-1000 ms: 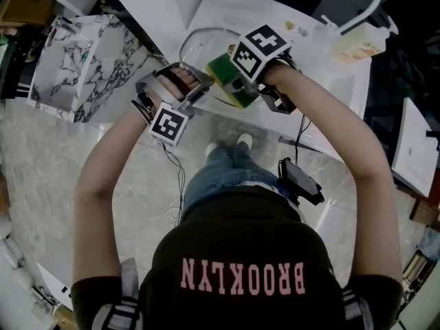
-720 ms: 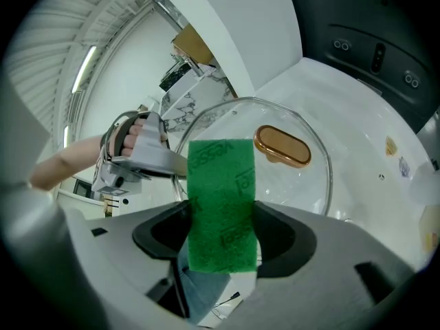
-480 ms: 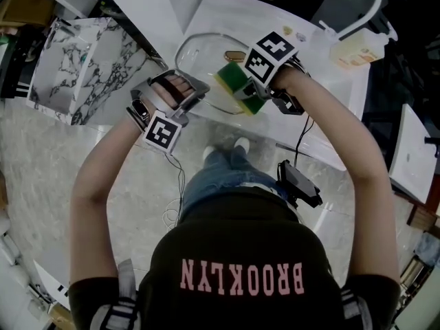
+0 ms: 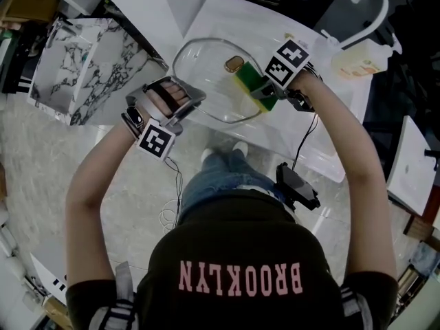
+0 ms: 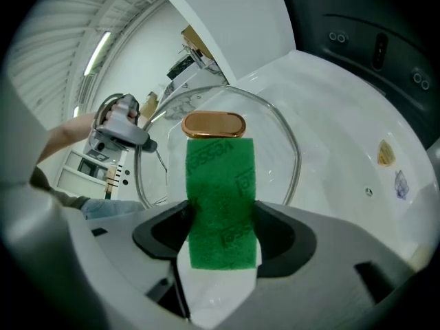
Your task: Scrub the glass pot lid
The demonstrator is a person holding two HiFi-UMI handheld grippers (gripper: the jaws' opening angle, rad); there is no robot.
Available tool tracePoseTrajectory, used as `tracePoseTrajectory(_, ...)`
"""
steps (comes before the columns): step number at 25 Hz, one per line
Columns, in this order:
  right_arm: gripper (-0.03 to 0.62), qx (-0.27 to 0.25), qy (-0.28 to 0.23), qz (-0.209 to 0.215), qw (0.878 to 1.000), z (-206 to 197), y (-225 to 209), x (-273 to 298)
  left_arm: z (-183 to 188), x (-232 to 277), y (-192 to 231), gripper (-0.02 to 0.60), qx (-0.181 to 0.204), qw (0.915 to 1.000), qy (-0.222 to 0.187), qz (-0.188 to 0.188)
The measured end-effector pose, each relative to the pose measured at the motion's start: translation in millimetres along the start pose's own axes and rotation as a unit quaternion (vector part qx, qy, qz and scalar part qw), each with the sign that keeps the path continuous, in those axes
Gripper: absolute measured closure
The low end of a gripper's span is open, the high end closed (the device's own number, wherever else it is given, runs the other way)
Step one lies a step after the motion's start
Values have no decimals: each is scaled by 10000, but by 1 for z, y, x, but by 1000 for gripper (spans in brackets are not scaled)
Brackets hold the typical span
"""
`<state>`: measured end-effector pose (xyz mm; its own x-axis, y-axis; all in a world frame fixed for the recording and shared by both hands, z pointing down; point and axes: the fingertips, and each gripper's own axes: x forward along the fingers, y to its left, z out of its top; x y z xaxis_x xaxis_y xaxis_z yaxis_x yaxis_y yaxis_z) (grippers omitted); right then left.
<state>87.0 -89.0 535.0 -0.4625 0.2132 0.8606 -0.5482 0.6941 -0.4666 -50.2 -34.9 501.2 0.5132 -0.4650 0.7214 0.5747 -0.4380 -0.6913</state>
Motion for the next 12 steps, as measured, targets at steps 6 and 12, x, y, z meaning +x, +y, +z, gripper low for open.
tracePoseTrajectory(6,318,-504,187,295,9981,4,-17,3,-1,1,4,466,92,9999,111,87)
tracePoseTrajectory(12,318,-533,243,90,9982,12,-50,6,-3,-2,8,466,137,9996,181,140)
